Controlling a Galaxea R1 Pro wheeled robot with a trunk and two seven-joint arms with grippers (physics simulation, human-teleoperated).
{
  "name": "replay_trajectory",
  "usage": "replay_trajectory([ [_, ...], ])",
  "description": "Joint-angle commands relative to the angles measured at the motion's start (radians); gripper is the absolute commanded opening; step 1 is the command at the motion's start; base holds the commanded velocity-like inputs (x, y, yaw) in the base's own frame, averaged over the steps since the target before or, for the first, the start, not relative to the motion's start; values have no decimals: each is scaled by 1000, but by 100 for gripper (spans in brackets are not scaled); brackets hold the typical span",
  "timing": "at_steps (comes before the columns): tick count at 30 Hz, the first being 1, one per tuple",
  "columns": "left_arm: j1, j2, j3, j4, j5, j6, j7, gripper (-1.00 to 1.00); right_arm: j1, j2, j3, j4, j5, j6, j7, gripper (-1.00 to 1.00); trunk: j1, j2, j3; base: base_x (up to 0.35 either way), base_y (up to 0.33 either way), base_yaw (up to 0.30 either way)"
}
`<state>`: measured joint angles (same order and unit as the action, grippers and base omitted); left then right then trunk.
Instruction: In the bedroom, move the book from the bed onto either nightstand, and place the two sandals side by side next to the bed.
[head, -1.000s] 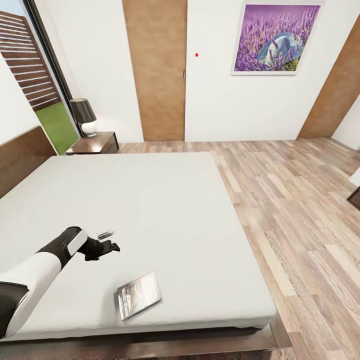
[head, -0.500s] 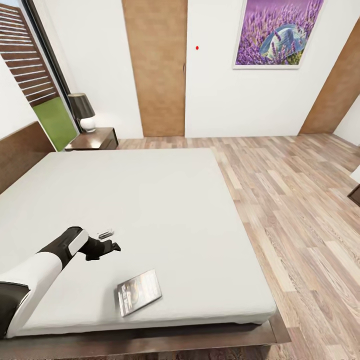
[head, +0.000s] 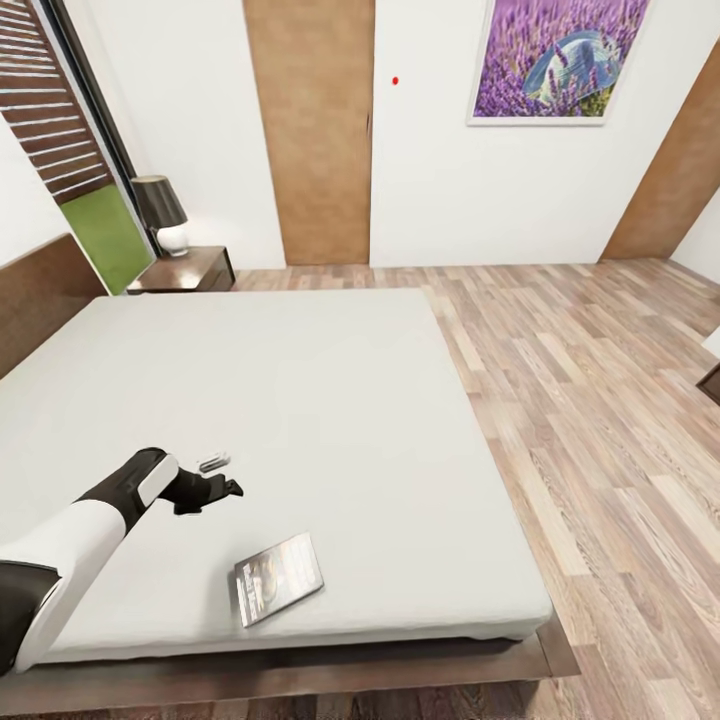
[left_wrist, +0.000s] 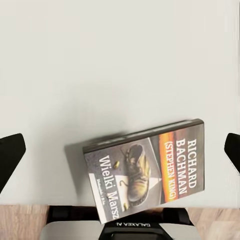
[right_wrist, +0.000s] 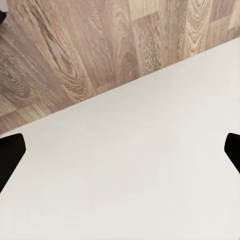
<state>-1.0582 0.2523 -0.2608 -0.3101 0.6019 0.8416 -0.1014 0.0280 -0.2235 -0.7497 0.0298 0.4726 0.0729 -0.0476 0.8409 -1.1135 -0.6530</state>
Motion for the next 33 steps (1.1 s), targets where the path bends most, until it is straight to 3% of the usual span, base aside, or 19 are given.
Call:
replay_trajectory([
  [1,-4,0,-3,-3,-10,2,-9,100,0,0,-8,1,11,2,-3,100,0,0,-2,0,0,0],
  [14,-20,-36,-1,-10,-8,-19,-2,100,0,1,26,3,11,2,-3,100,0,0,-24,0,0,0],
  [33,-31,-45,-1,-8,-1,-36,17,100,0,3,35,5,11,2,-3,100,0,0,-55,0,0,0],
])
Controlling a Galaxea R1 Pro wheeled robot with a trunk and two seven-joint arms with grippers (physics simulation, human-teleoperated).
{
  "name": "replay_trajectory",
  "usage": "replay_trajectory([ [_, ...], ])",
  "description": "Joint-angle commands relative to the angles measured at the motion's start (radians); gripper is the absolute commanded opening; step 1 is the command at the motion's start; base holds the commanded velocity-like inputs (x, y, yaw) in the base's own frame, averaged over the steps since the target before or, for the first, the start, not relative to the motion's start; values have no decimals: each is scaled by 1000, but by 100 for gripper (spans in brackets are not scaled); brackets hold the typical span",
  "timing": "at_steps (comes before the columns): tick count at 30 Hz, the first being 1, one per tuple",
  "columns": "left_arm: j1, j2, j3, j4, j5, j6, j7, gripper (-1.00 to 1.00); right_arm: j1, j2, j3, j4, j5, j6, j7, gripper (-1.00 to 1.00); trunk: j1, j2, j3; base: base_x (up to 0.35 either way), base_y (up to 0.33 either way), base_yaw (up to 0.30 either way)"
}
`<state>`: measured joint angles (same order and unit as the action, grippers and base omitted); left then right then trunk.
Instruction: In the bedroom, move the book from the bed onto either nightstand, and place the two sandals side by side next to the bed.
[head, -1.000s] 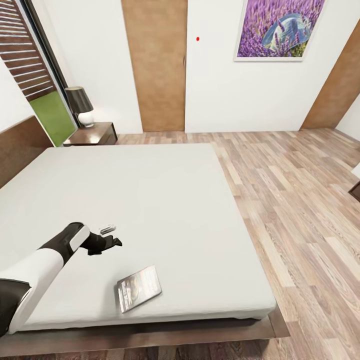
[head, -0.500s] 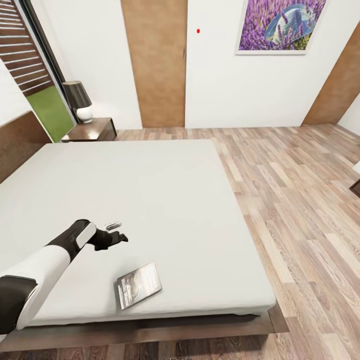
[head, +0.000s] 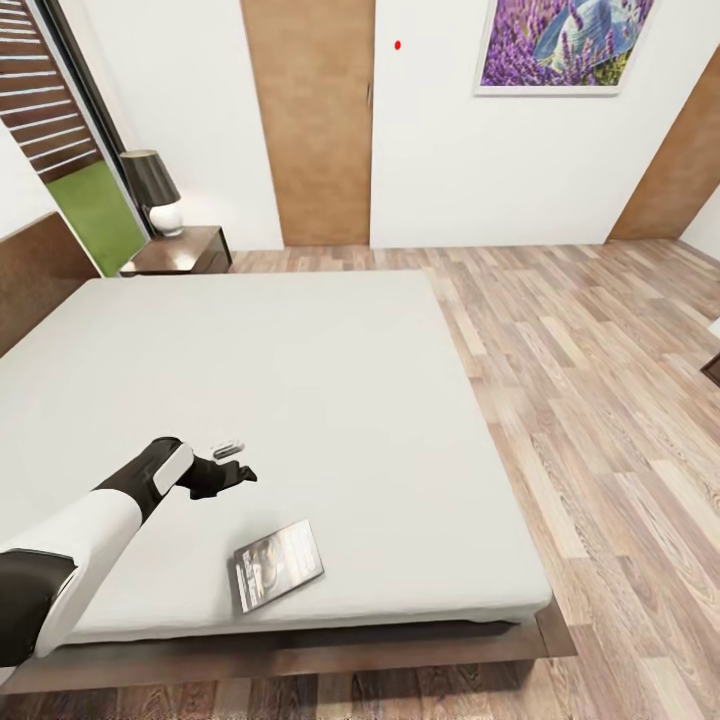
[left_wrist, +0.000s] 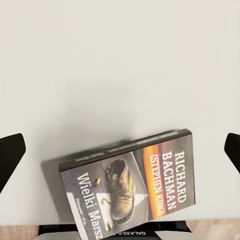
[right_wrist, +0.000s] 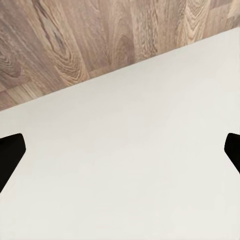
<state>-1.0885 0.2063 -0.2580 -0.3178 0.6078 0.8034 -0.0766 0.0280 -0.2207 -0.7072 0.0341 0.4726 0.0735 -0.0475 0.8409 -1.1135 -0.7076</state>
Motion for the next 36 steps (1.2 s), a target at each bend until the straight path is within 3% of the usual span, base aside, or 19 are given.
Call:
replay_trajectory([
  [1,0,1,-3,-1,-7,2,-8,100,0,0,-8,1,11,2,-3,100,0,0,-2,0,0,0],
  [6,-1,2,10,-1,-5,-10,-9,100,0,0,-8,1,11,2,-3,100,0,0,-10,0,0,0],
  [10,-1,2,47,1,-5,-26,-9,100,0,0,-8,1,11,2,-3,100,0,0,-17,0,0,0],
  [12,-1,1,84,3,-7,-38,-8,100,0,0,-8,1,11,2,-3,100,0,0,-20,0,0,0],
  [16,-1,1,107,3,-10,-45,-8,100,0,0,-7,1,11,2,-3,100,0,0,-27,0,0,0],
  [36,-4,2,123,4,-11,-49,-9,100,3,0,-6,1,11,2,-3,100,0,0,-60,0,0,0],
])
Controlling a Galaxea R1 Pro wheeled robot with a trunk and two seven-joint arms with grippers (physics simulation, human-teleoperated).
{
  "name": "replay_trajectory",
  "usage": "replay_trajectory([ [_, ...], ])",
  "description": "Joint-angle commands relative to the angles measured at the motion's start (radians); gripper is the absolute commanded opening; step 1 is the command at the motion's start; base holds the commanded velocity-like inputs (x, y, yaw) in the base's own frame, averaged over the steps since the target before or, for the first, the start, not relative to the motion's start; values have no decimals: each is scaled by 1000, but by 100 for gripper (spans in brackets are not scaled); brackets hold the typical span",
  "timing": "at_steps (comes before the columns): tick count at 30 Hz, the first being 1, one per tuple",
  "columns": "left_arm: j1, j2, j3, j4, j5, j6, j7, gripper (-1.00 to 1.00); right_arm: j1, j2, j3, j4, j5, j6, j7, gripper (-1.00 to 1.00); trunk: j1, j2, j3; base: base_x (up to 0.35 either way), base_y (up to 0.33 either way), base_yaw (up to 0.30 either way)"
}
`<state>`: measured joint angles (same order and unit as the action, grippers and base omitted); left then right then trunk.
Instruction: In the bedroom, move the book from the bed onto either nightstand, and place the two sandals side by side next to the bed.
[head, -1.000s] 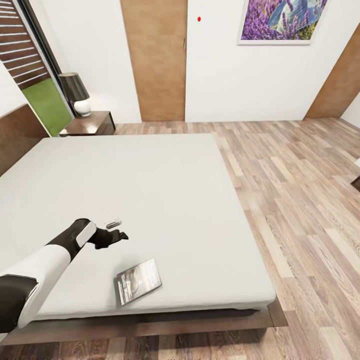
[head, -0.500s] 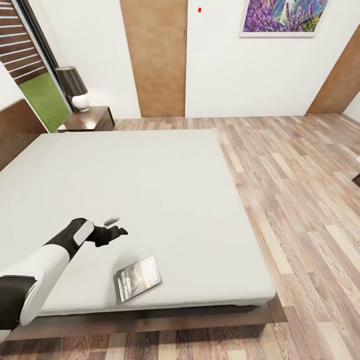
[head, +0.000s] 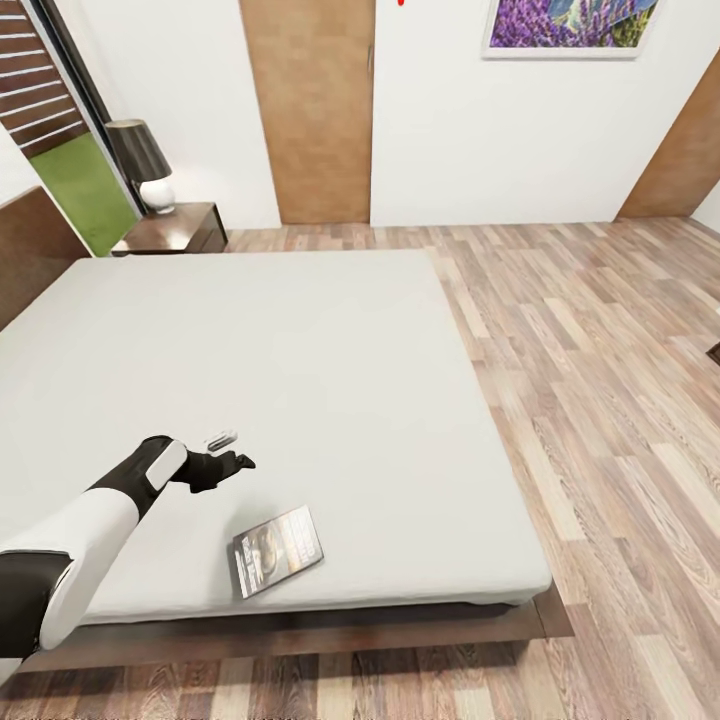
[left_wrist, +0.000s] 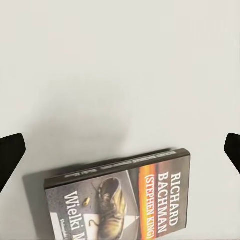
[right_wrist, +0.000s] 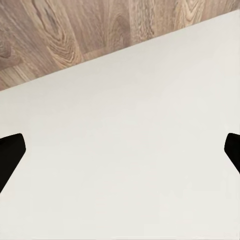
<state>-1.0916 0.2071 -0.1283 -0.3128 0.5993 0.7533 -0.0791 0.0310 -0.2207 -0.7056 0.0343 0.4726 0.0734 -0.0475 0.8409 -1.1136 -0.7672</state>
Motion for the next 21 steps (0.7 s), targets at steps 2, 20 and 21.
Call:
replay_trajectory([
  [2,0,1,-7,-1,-3,1,-6,100,0,0,-8,1,11,2,-3,100,0,0,-4,0,0,0],
  [20,-1,10,-7,-9,-3,7,-8,100,2,1,-7,1,11,2,-3,100,0,0,-34,0,0,0],
  [21,-1,10,-7,-9,-3,7,-8,100,2,1,-7,1,11,2,-3,100,0,0,-35,0,0,0],
])
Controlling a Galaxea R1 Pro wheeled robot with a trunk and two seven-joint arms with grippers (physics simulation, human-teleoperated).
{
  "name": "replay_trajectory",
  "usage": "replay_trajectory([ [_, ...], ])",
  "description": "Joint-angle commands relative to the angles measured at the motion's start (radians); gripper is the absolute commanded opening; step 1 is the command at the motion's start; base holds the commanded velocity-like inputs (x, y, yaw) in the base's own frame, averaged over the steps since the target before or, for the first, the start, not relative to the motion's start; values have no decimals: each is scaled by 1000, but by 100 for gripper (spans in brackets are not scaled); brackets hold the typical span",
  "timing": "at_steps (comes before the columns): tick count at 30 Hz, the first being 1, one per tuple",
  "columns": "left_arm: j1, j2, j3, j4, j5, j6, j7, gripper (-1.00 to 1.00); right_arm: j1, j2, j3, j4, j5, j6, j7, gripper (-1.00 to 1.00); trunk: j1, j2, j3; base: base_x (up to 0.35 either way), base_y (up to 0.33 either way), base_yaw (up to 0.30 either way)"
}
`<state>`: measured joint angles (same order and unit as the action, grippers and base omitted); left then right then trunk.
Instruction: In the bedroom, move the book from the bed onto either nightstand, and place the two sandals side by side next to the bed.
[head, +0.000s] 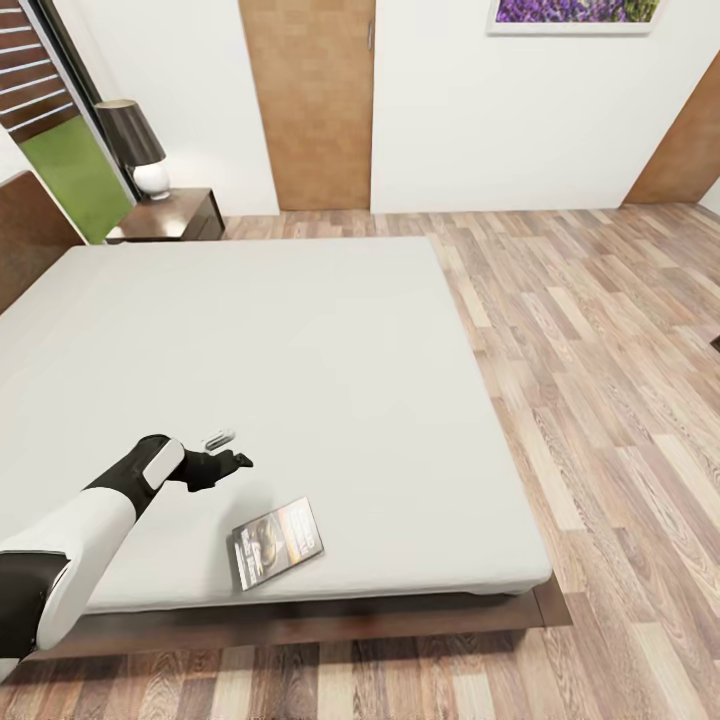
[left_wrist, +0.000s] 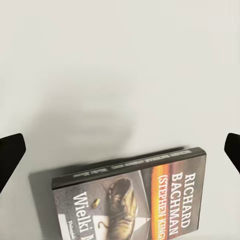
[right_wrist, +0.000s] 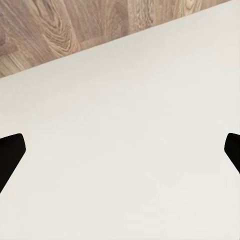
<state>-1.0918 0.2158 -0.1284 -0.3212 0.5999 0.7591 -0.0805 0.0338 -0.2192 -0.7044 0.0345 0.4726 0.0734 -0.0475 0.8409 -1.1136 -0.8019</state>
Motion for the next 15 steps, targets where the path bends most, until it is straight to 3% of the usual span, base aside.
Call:
replay_trajectory([
  [1,0,1,-7,-1,-3,2,-6,100,0,0,-8,1,11,2,-3,100,0,0,-2,0,0,0],
  [15,-4,-6,-6,-3,-3,2,-5,100,1,0,-8,1,11,1,-3,100,0,0,-25,0,0,0],
])
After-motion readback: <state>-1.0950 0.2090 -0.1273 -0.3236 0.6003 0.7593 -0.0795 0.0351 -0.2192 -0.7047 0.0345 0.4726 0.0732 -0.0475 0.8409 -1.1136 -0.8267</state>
